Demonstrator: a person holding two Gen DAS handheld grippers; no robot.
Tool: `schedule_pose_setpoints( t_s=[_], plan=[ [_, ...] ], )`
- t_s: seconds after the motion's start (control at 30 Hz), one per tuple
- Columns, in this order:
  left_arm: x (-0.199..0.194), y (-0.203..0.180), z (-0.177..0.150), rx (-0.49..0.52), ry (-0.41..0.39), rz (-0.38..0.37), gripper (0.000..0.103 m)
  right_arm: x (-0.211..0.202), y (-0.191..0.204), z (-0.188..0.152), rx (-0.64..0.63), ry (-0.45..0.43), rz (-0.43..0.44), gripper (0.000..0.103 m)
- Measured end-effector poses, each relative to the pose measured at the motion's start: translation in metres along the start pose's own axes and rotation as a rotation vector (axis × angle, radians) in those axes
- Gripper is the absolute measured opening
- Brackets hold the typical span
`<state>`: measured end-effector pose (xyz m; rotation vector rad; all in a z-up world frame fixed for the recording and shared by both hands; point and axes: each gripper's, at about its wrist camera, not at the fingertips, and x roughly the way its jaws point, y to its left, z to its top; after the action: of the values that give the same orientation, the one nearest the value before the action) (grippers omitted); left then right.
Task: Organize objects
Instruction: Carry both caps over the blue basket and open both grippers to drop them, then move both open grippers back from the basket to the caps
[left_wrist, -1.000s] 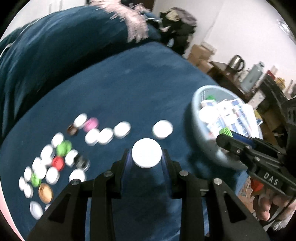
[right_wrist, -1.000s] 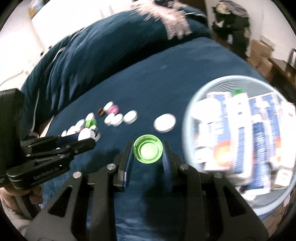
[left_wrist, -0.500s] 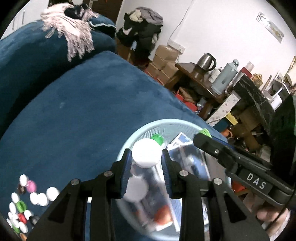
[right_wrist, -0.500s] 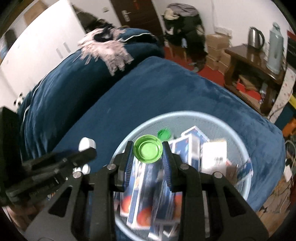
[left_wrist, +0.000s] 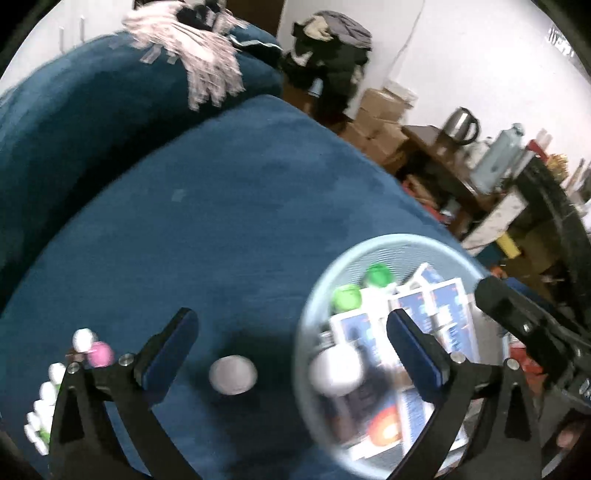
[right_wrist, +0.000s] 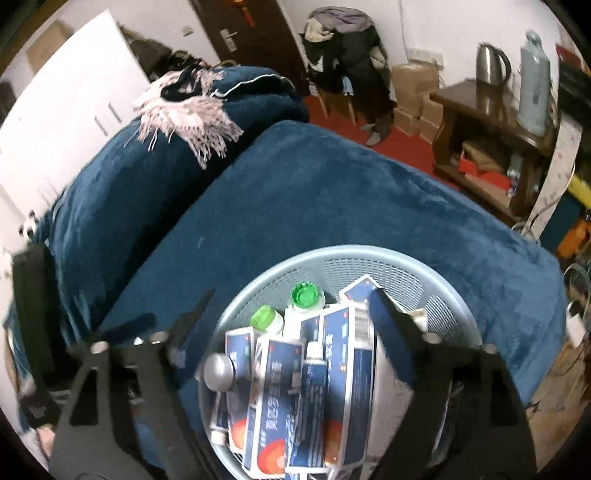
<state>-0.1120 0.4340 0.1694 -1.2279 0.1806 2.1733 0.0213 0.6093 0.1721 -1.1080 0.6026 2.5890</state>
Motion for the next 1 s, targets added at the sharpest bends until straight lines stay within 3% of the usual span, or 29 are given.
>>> schedule_pose_setpoints(
  t_s=[0.13,0.4,0.77,1.0],
  plan=[
    [-0.025,0.021,-0.015,-0.012,-0.032,0.064,0.102,-0.002,0.021,-0.011,-0.095,-0.003,-0.008,0.1],
    [-0.063,0.076,-0.045,-0.082,-0.042,0.153,0.102,0.007,0.07,-0.038,-0.179,0.051,0.084,0.1],
    [-0.093,0.15,-0.091,-0.192,-0.03,0.225,0.102,0.011,0.146,-0.075,-0.301,0.107,0.176,0.1],
    [-0.095,0.205,-0.155,-0.314,0.03,0.245,0.102,0.028,0.179,-0.116,-0.351,0.189,0.182,0.1]
  ],
)
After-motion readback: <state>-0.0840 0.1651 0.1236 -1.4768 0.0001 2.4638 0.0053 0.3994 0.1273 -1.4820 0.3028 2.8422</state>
